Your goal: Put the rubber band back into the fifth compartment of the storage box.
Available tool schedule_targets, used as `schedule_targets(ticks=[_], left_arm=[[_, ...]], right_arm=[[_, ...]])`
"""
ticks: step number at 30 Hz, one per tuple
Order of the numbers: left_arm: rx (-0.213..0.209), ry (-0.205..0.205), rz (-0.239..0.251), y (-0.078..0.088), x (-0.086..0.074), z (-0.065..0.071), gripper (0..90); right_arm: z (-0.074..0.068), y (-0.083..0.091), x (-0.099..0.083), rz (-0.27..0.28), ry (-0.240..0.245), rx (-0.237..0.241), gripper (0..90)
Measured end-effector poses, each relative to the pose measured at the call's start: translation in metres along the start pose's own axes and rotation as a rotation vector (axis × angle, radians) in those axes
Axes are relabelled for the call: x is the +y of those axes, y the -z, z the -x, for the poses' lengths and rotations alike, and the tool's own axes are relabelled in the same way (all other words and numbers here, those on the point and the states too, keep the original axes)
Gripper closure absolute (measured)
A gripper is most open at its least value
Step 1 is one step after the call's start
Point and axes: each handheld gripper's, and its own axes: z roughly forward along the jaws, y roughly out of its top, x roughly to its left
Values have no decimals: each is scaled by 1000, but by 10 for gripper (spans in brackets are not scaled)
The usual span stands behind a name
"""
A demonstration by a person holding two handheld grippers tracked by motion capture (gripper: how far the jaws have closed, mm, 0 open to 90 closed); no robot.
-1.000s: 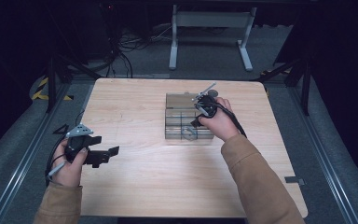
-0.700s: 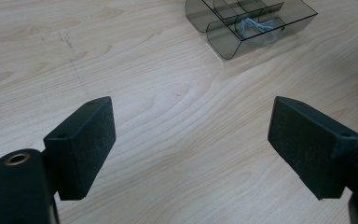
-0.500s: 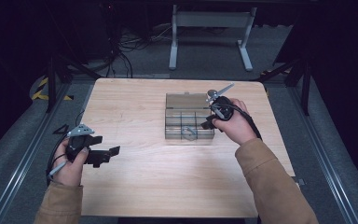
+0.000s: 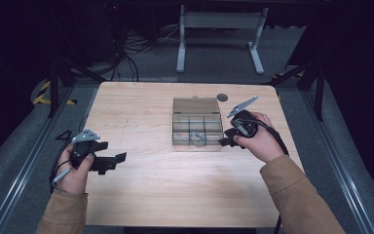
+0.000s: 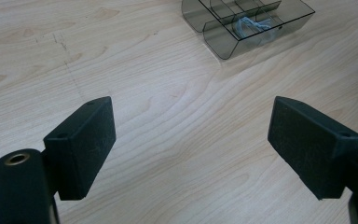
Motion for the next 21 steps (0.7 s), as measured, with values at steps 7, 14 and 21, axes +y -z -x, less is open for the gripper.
schedule_targets(ticks=[7, 14, 21], left_arm=[[3, 3, -4, -1, 0, 1, 159], [3, -3, -6, -2, 0, 1, 159], [2, 0, -7, -2, 0, 1, 159]], right_arm=[[-10, 2, -22, 15, 8, 34, 487], [-19, 1, -38, 38, 18, 65, 468], [-34, -12, -51, 26, 38, 79, 437]])
